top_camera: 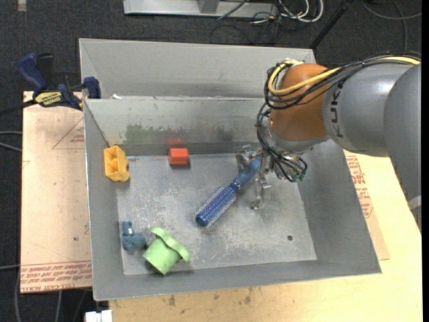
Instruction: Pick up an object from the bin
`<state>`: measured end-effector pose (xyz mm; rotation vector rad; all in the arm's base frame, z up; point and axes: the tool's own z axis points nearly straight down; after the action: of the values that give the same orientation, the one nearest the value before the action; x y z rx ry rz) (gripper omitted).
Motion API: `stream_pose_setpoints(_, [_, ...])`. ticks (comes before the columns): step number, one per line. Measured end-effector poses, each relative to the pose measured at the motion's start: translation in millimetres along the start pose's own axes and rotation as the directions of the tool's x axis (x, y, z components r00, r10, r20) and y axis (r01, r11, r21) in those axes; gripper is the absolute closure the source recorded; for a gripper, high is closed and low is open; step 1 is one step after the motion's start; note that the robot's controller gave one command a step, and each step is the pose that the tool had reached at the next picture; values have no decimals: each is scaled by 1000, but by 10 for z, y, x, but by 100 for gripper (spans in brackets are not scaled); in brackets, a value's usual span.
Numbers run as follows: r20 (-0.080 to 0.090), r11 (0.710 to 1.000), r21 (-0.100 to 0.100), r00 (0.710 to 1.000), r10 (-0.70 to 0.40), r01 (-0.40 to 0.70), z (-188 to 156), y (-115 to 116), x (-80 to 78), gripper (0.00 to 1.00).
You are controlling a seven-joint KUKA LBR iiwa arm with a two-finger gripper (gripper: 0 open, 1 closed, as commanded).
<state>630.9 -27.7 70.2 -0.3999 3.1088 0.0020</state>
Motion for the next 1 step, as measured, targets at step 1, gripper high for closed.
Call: stream_pose_setpoints(1, [-3,997,-3,997,-77,77,-315,501,65,0])
